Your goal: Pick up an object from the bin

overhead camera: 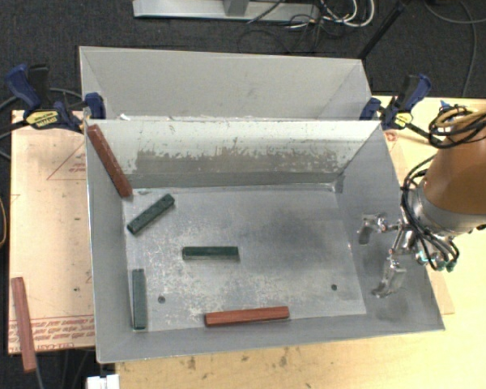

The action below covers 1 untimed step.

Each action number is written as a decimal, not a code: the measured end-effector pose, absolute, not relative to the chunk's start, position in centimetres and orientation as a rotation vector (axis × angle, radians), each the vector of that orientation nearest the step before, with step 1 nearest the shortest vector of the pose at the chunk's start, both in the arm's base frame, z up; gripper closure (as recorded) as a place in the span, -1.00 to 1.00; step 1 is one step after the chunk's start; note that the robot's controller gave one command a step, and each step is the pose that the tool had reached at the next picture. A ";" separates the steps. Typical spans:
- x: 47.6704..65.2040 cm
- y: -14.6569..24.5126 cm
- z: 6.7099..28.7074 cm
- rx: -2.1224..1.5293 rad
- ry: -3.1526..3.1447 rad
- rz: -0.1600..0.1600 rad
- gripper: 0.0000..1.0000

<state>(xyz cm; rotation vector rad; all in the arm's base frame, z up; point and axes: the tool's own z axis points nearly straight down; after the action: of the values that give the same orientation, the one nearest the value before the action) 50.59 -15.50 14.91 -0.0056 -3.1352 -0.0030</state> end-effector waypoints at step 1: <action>56.5 -9.6 6.9 0.448 -3.110 -0.005 -1.00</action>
Offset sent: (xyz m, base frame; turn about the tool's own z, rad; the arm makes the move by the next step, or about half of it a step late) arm 0.0593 0.0565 -0.0787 -0.2891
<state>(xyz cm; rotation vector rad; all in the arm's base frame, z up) 56.54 -9.57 6.87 0.4478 -3.1097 -0.0050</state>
